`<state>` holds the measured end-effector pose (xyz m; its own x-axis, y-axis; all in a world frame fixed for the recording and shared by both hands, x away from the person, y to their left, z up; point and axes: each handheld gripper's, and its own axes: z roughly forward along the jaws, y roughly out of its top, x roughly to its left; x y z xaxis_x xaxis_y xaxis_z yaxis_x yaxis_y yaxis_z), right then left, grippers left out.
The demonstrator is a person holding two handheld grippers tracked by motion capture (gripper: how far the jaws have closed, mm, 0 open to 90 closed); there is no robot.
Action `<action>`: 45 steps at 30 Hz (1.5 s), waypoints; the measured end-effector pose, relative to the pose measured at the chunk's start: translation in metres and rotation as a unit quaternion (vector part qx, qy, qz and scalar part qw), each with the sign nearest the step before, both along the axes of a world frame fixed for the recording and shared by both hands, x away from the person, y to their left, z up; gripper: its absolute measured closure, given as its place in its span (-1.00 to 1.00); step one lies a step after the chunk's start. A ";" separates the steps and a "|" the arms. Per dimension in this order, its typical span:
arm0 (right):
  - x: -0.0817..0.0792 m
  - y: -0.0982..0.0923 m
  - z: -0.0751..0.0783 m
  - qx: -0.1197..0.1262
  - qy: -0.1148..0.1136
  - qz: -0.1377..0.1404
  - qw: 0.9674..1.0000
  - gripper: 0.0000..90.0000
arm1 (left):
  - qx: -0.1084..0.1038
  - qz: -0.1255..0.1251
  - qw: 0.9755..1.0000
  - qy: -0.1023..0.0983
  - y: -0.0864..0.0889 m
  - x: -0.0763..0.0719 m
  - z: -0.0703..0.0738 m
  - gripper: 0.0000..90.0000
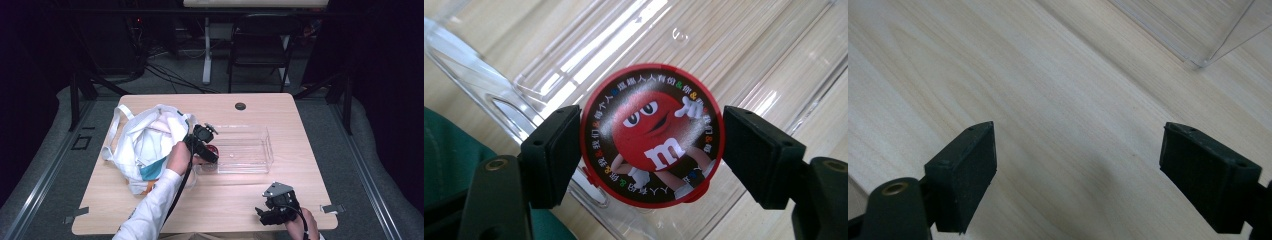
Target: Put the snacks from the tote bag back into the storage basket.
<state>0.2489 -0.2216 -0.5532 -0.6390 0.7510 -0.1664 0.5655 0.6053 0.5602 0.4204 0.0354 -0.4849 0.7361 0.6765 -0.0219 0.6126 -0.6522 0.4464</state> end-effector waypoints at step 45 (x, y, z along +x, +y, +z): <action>0.000 -0.001 0.001 0.005 -0.002 -0.008 1.000 -0.67 | -0.045 0.125 0.985 -0.113 0.171 -0.046 0.063 -1.00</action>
